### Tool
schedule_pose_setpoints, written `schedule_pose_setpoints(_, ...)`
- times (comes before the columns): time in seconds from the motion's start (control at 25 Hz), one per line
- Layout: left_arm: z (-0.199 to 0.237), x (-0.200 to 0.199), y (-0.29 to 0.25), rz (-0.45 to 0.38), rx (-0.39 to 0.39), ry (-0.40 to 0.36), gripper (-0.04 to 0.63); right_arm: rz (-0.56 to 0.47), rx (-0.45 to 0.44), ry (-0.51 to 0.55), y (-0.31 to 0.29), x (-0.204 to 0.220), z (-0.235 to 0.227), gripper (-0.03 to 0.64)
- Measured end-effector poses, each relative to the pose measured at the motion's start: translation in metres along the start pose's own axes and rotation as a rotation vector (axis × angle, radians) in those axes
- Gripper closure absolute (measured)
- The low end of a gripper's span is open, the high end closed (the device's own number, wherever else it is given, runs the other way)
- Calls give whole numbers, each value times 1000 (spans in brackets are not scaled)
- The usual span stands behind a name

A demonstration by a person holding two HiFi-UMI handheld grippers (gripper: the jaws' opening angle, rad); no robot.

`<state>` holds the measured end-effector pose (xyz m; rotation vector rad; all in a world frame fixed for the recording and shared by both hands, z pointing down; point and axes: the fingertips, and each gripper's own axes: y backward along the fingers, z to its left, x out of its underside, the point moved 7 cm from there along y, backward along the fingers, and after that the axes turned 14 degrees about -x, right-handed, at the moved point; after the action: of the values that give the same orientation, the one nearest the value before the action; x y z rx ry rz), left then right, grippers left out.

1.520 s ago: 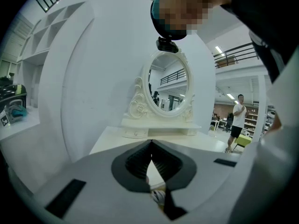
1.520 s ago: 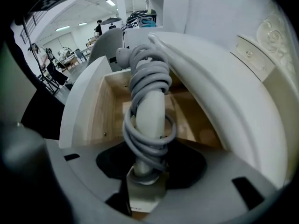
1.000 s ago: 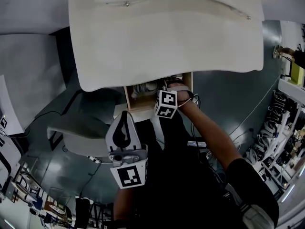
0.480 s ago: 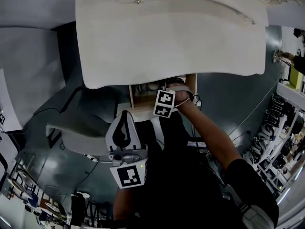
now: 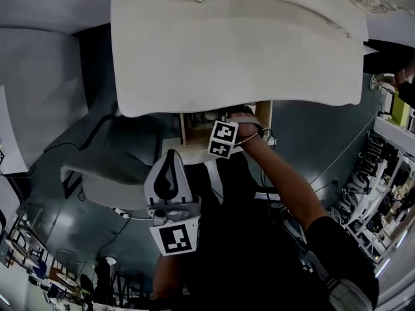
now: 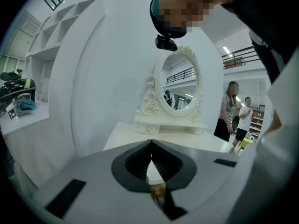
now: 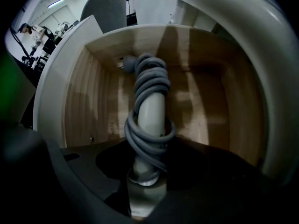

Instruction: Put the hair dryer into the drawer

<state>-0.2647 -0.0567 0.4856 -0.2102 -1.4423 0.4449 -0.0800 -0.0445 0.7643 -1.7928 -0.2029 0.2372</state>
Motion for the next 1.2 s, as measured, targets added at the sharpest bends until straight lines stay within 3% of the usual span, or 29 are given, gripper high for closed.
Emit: schedule_pose_setpoints(1.2,1,2,15,-9,-6,14,572,0,18,-48,21,2,8,399)
